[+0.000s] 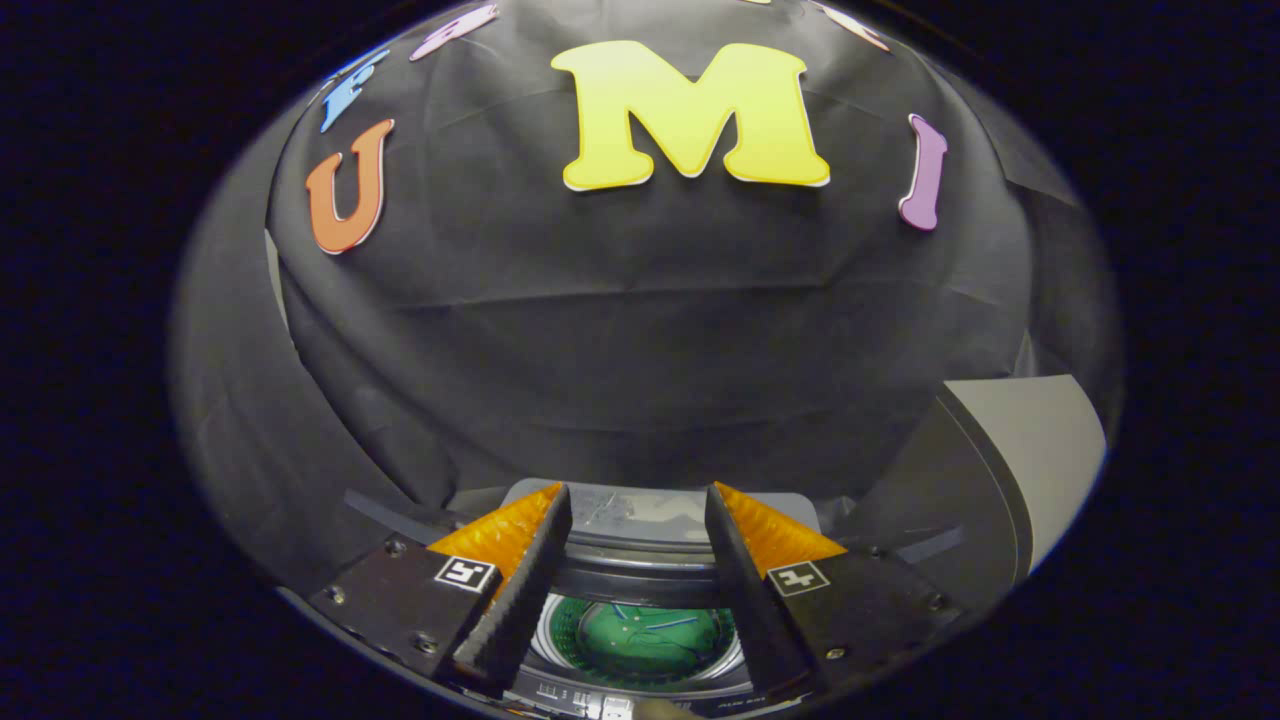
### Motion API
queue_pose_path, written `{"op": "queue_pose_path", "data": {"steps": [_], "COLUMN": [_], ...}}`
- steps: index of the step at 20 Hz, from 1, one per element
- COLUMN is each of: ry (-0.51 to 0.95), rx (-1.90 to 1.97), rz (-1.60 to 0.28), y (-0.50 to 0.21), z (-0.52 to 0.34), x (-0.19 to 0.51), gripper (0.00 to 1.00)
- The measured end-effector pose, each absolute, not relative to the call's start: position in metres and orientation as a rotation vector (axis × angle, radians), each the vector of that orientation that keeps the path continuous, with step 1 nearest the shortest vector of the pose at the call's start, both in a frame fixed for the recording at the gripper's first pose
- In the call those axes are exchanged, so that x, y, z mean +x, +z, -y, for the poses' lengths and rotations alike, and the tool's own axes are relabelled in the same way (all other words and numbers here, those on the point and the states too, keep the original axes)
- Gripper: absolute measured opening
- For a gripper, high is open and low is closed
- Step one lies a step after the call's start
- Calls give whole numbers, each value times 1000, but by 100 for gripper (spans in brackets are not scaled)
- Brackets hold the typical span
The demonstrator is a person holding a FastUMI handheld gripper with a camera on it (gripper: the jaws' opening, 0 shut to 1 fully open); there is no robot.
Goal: Put the clothes into the washing machine and then close the washing machine lid.
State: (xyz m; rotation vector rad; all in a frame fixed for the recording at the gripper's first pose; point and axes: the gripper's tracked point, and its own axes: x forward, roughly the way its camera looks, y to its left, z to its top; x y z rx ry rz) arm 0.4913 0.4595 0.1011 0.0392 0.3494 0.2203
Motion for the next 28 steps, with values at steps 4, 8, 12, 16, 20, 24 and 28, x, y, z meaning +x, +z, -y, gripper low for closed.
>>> {"op": "queue_pose_path", "data": {"steps": [4, 8, 12, 16, 20, 24, 28], "ry": [213, 216, 209, 195, 193, 224, 258], "rx": [2, 6, -1, 2, 1, 10, 15], "rz": [-404, -463, -489, -470, -422, -321, -192], "y": [71, 43, 33, 39, 53, 78, 108], "z": [-458, -452, -444, -429, -416, -401, -379], "x": [469, 450, 438, 419, 398, 359, 302], "gripper": [85, 84, 84, 84, 84, 84, 84]}}
